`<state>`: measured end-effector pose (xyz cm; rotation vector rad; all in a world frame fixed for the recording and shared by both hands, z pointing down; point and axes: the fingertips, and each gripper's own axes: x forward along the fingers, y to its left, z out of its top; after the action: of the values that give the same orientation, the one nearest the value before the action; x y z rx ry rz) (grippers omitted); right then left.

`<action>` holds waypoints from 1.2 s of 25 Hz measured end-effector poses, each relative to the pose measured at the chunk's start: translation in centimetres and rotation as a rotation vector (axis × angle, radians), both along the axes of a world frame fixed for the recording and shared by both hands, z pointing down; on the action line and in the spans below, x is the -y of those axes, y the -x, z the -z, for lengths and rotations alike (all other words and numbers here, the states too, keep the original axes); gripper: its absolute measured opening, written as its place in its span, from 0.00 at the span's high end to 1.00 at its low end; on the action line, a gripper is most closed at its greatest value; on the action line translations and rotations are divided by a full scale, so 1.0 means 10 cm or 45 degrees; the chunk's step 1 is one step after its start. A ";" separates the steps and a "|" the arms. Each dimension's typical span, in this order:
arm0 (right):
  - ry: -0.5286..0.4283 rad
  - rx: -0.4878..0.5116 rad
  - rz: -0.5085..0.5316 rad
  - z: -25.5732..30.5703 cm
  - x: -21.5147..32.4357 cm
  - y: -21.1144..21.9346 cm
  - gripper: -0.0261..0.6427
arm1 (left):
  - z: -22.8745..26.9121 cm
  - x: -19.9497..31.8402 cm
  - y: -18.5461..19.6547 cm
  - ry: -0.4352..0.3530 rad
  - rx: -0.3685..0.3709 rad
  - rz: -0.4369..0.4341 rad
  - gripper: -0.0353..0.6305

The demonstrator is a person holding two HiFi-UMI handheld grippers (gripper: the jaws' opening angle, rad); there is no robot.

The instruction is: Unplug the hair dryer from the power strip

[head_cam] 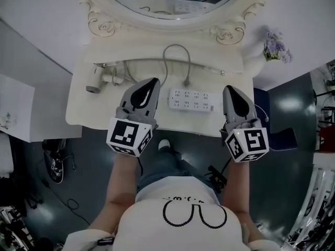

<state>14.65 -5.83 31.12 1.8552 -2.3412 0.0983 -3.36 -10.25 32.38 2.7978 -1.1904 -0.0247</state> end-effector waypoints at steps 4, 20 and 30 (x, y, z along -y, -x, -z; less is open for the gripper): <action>-0.037 -0.038 0.008 0.13 -0.18 0.03 0.96 | 0.18 -0.11 0.15 -0.083 0.028 0.083 0.95; -0.272 -0.125 -0.096 0.80 -0.51 -0.03 0.96 | 1.02 -0.46 0.38 -0.405 0.119 0.241 0.95; -0.309 -0.171 -0.102 0.94 -0.50 -0.07 0.96 | 1.12 -0.39 0.40 -0.462 0.094 0.288 0.95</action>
<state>15.34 -0.82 21.72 1.9933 -2.2728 -0.3047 -7.40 -6.34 21.23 2.9642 -1.6665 -0.1721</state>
